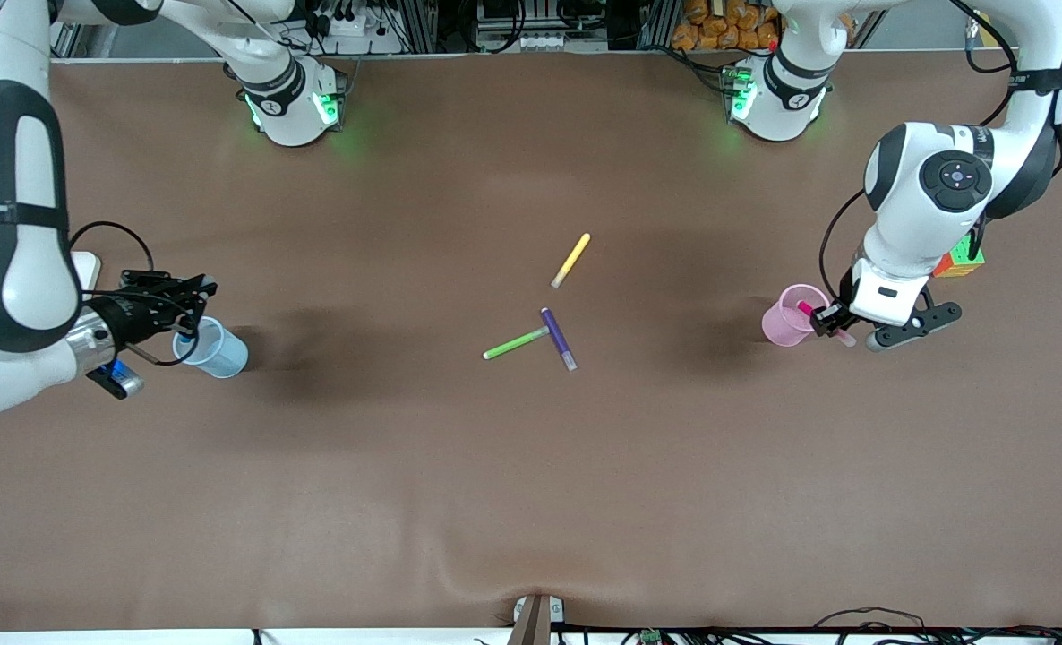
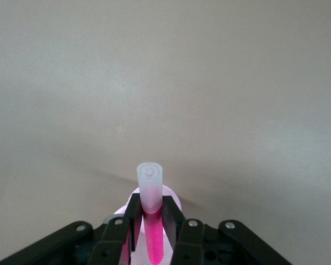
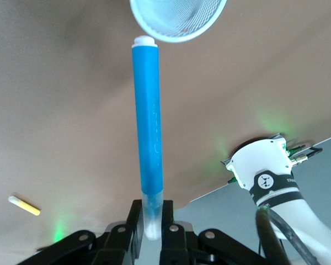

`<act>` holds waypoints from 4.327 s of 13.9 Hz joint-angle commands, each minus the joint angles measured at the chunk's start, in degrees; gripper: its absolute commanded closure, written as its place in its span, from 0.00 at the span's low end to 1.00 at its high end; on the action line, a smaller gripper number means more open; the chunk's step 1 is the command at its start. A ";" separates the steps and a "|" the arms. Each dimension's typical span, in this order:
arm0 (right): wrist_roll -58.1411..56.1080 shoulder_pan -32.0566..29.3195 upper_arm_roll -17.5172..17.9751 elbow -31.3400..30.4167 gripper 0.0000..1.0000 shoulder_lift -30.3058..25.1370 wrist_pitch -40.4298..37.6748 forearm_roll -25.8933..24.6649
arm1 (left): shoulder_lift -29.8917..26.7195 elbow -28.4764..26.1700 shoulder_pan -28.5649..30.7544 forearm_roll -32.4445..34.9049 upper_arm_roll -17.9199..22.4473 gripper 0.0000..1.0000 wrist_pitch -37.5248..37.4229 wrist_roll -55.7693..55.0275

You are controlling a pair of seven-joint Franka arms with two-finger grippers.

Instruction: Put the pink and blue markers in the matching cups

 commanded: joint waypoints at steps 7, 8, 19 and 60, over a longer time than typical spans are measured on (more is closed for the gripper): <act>-8.29 -6.38 0.97 -3.79 1.00 4.41 2.27 3.35 | -1.49 -6.04 1.31 1.51 -0.64 1.00 5.91 0.10; -8.99 -6.65 0.97 -4.31 1.00 4.67 2.88 3.35 | -1.48 -6.57 1.31 1.51 -0.64 1.00 5.91 0.10; -11.63 -7.62 0.97 -4.67 0.00 6.34 5.44 3.44 | -1.40 -1.32 2.55 1.42 -0.64 0.00 2.06 -0.17; -40.72 2.75 3.26 -19.18 0.00 -41.74 23.91 -14.66 | -14.05 35.43 -6.42 -12.28 9.29 0.00 -57.37 26.73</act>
